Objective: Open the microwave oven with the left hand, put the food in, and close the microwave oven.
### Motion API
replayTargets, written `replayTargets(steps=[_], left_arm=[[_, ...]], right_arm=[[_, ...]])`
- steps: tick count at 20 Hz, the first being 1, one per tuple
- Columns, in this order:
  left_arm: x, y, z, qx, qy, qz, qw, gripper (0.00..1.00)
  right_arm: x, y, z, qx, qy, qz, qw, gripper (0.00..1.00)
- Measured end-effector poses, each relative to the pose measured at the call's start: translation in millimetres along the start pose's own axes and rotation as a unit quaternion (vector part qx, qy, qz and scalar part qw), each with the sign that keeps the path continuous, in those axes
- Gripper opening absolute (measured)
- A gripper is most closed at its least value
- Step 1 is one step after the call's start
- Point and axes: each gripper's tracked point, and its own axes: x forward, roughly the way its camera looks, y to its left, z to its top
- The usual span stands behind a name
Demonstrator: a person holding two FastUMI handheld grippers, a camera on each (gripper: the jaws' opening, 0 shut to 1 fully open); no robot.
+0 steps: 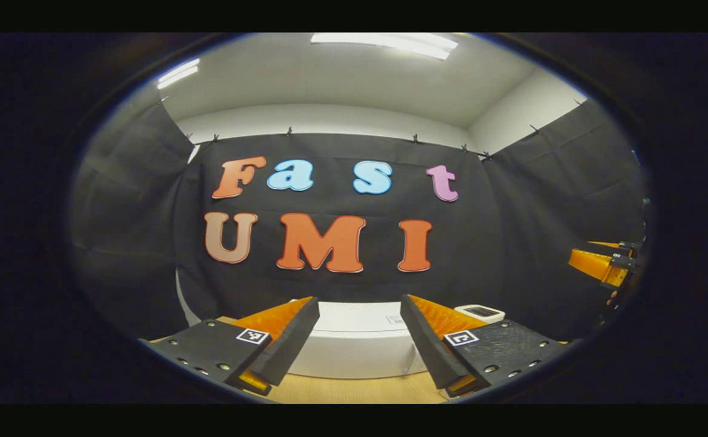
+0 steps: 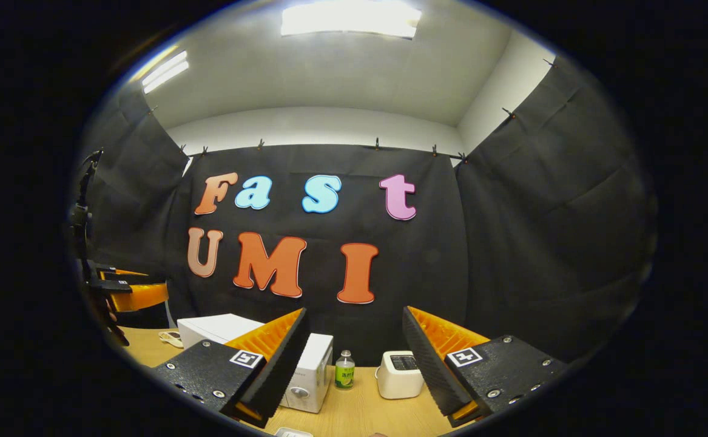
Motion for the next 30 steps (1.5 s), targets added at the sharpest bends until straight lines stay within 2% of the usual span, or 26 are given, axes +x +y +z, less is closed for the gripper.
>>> replayTargets(steps=[4, 7, 8, 9, 11, 13, 15, 17, 23, 27, 30], left_arm=[[12.9, -36.5, -36.0, -0.009, 0.007, -0.029, 1.0, 0.88], [23.3, -57.9, -73.0, -0.017, 0.034, -0.04, 0.998, 0.89], [26.2, -67.7, -88.5, -0.021, 0.045, -0.046, 0.998, 0.84], [29.8, -75.1, -99.7, -0.023, 0.052, -0.051, 0.997, 0.9], [38.0, -83.1, -120.5, -0.019, 0.065, -0.053, 0.996, 0.9], [48.2, -87.1, -147.0, -0.017, 0.081, -0.047, 0.995, 0.84], [57.5, -91.5, -171.0, -0.019, 0.095, -0.043, 0.994, 0.85], [65.5, -95.8, -197.1, -0.009, 0.114, -0.039, 0.993, 0.72], [94.3, -109.8, -270.2, 0.0, 0.164, -0.035, 0.986, 0.6], [107.7, -106.1, -299.3, 0.008, 0.188, -0.025, 0.982, 0.35], [120.7, -106.0, -306.6, 0.005, 0.186, -0.021, 0.982, 0.34]], right_arm=[[-9.1, -3.7, -30.3, -0.014, 0.01, 0.002, 1.0, 0.95], [-15.5, -7.2, -58.8, -0.017, 0.031, 0.004, 0.999, 0.94], [-18.0, -9.9, -66.1, -0.015, 0.036, 0.002, 0.999, 0.94], [-21.1, -11.7, -73.0, -0.013, 0.041, 0.002, 0.999, 0.94], [-27.3, -13.3, -86.6, -0.003, 0.05, 0.004, 0.999, 0.94], [-32.2, -13.1, -102.1, 0.004, 0.061, 0.009, 0.998, 0.94], [-35.2, -17.2, -117.9, 0.008, 0.073, 0.006, 0.997, 0.94], [-40.4, -19.4, -133.8, 0.016, 0.085, 0.002, 0.996, 0.94], [-51.0, -20.2, -180.1, 0.046, 0.13, -0.006, 0.99, 0.93], [-56.7, -29.1, -195.1, 0.045, 0.144, -0.016, 0.988, 0.93], [-59.2, -35.0, -204.8, 0.053, 0.15, -0.021, 0.987, 0.93]])
